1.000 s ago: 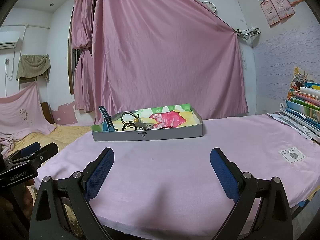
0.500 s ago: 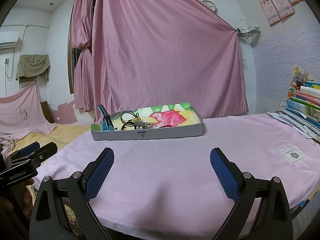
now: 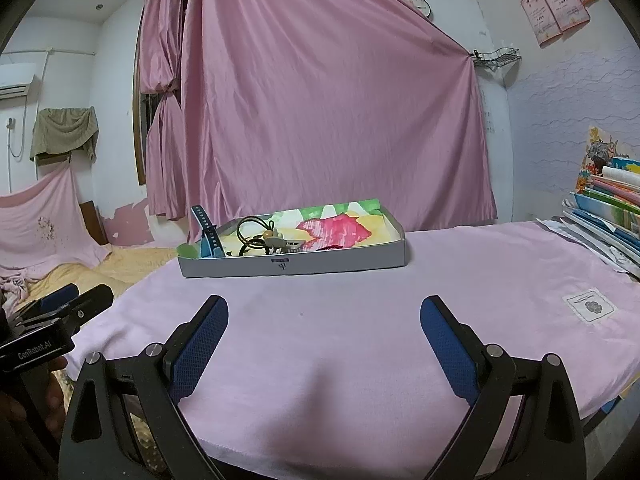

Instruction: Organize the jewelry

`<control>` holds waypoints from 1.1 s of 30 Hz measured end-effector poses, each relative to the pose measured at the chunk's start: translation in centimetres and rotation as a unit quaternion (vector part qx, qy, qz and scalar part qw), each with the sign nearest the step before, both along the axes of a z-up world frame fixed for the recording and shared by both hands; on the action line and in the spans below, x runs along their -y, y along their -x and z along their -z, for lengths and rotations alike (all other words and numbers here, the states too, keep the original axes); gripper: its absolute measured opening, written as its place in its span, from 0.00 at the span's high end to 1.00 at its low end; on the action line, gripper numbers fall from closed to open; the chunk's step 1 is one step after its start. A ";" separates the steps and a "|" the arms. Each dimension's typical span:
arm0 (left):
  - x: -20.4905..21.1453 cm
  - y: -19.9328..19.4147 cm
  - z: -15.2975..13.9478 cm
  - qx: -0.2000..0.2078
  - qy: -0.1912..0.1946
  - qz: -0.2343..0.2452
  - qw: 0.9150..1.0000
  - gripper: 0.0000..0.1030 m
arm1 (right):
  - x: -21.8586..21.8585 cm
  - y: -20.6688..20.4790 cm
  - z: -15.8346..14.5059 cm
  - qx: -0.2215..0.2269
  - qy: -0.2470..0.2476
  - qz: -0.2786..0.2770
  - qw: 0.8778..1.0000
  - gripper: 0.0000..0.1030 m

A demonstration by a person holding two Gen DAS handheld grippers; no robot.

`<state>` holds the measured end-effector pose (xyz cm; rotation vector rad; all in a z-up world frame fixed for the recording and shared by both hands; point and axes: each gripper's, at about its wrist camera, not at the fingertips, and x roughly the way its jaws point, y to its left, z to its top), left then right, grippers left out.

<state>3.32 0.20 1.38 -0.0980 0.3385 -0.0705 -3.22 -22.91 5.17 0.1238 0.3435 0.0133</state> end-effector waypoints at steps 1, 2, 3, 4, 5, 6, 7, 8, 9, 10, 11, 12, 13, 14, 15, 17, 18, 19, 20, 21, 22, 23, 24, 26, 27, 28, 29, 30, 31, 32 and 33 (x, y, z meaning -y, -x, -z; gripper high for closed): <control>0.1 0.0 0.0 -0.001 0.000 0.000 1.000 0.00 | 0.0 0.0 0.1 -0.001 0.000 0.000 1.000 0.08; 0.0 -0.1 0.1 -0.002 0.000 0.000 1.000 0.00 | 0.0 0.0 0.0 -0.001 0.000 0.000 1.000 0.08; -0.1 -0.2 0.1 -0.004 0.001 -0.001 1.000 0.00 | 0.0 -0.1 0.1 -0.002 0.000 0.000 1.000 0.08; 0.0 -0.3 0.1 -0.005 0.001 -0.001 1.000 0.00 | -0.1 -0.1 0.1 -0.003 0.000 0.000 1.000 0.08; -0.1 -0.2 0.2 -0.006 0.001 -0.001 1.000 0.00 | -0.1 -0.2 0.1 -0.003 0.000 0.000 1.000 0.08; -0.1 -0.2 0.2 -0.006 0.001 -0.001 1.000 0.00 | -0.1 -0.3 0.1 -0.004 0.000 0.000 1.000 0.08; -0.1 -0.3 0.2 -0.006 0.000 -0.001 1.000 0.00 | -0.1 -0.4 0.1 -0.004 0.000 0.000 1.000 0.08; 0.0 -0.3 0.2 -0.006 0.000 -0.001 1.000 0.00 | -0.1 -0.4 0.1 -0.005 0.000 0.000 1.000 0.08; -0.1 -0.3 0.3 -0.006 0.000 -0.002 1.000 0.00 | -0.1 -0.4 0.1 -0.005 0.000 0.000 1.000 0.08; -0.1 -0.3 0.3 -0.006 0.000 -0.002 1.000 0.00 | -0.2 -0.5 0.2 -0.005 0.000 0.000 1.000 0.08; -0.1 -0.3 0.2 -0.007 0.001 -0.001 1.000 0.00 | -0.1 -0.4 0.1 -0.005 0.000 0.000 1.000 0.08; -0.1 -0.3 0.3 -0.008 0.001 -0.001 1.000 0.00 | -0.2 -0.4 0.1 -0.006 0.000 0.000 1.000 0.08; -0.1 -0.3 0.3 -0.008 0.001 -0.001 1.000 0.00 | -0.2 -0.4 0.2 -0.007 0.000 0.000 1.000 0.08; -0.1 -0.3 0.2 -0.008 0.001 -0.001 1.000 0.00 | -0.2 -0.4 0.2 -0.007 -0.001 0.001 1.000 0.08; -0.2 -0.3 0.2 -0.008 0.001 -0.002 1.000 0.00 | -0.2 -0.4 0.2 -0.007 -0.001 0.001 1.000 0.08; -0.1 -0.4 0.2 -0.008 0.001 -0.002 1.000 0.00 | -0.2 -0.4 0.2 -0.007 -0.001 0.001 1.000 0.08; -0.1 -0.4 0.2 -0.008 0.001 -0.002 1.000 0.00 | -0.2 -0.4 0.2 -0.007 -0.001 0.001 1.000 0.08; -0.2 -0.4 0.2 -0.008 0.001 -0.002 1.000 0.00 | -0.2 -0.4 0.2 -0.007 -0.001 0.001 1.000 0.08; -0.1 -0.4 0.2 -0.008 0.001 -0.001 1.000 0.00 | -0.2 -0.5 0.2 -0.007 -0.001 0.001 1.000 0.08; -0.1 -0.4 0.2 -0.009 0.000 -0.002 1.000 0.00 | -0.2 -0.4 0.2 -0.008 -0.001 0.001 1.000 0.08; -0.1 -0.4 0.2 -0.009 0.001 -0.002 1.000 0.00 | -0.2 -0.5 0.2 -0.008 -0.002 0.001 1.000 0.08; -0.2 -0.3 0.2 -0.009 0.001 -0.002 1.000 0.00 | -0.2 -0.5 0.2 -0.008 -0.001 0.001 1.000 0.08; -0.2 -0.4 0.2 -0.009 0.001 -0.002 1.000 0.00 | -0.2 -0.5 0.2 -0.008 -0.001 0.001 1.000 0.08; -0.2 -0.4 0.2 -0.009 0.001 -0.002 1.000 0.00 | -0.2 -0.5 0.2 -0.008 -0.001 0.001 1.000 0.08; -0.2 -0.4 0.2 -0.008 0.001 -0.002 1.000 0.00 | -0.2 -0.5 0.2 -0.008 -0.001 0.001 1.000 0.08; -0.2 -0.4 0.2 -0.009 0.001 -0.002 1.000 0.00 | -0.2 -0.4 0.2 -0.008 -0.001 0.001 1.000 0.08; -0.2 -0.4 0.2 -0.009 0.001 -0.002 1.000 0.00 | -0.2 -0.4 0.3 -0.008 -0.002 0.001 1.000 0.08; -0.2 -0.4 0.2 -0.009 0.001 -0.002 1.000 0.00 | -0.2 -0.5 0.2 -0.008 -0.002 0.001 1.000 0.08; -0.2 -0.4 0.2 -0.009 0.001 -0.002 1.000 0.00 | -0.2 -0.4 0.2 -0.008 -0.001 0.001 1.000 0.08; -0.2 -0.4 0.2 -0.009 0.001 -0.002 1.000 0.00 | -0.2 -0.4 0.2 -0.008 -0.002 0.001 1.000 0.08; -0.2 -0.4 0.2 -0.009 0.001 -0.002 1.000 0.00 | -0.2 -0.5 0.2 -0.008 -0.002 0.001 1.000 0.08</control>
